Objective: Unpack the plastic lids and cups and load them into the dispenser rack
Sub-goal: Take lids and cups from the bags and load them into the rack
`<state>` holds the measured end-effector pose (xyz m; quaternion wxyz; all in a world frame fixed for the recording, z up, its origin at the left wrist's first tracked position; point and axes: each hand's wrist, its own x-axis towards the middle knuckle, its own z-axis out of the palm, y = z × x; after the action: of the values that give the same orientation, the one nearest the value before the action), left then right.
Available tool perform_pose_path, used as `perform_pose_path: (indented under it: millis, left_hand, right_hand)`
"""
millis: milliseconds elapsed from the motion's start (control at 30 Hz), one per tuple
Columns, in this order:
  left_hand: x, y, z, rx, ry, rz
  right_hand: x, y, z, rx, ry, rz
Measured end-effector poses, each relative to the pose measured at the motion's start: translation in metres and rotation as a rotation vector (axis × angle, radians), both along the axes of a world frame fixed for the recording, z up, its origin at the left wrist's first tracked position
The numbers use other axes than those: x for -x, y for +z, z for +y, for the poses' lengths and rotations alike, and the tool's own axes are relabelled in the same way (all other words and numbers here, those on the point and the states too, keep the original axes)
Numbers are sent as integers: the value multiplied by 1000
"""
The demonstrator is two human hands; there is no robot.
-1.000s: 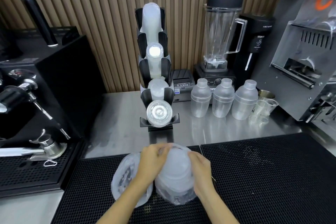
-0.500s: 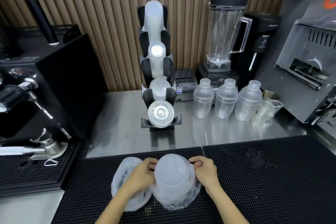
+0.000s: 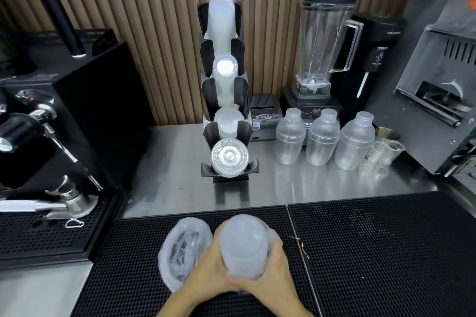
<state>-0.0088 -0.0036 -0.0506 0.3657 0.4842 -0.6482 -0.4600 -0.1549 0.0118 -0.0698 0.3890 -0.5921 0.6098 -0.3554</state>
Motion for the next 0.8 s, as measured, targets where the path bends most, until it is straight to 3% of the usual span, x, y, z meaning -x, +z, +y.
perform_pose_path:
  millis: [233, 333, 500, 700, 800]
  left_hand:
    - [22, -11, 3, 120, 526, -82]
    - [30, -8, 8, 68, 453, -93]
    - [2, 39, 0, -262, 251, -31]
    - [13, 65, -34, 11, 120, -495]
    - [23, 62, -40, 27, 53, -794]
  right_hand:
    - [5, 35, -46, 57, 200, 92]
    - [0, 37, -51, -13, 178, 30]
    - [-7, 34, -41, 27, 130, -139]
    - [-23, 11, -33, 138, 53, -127]
    - [-19, 4, -32, 83, 33, -142]
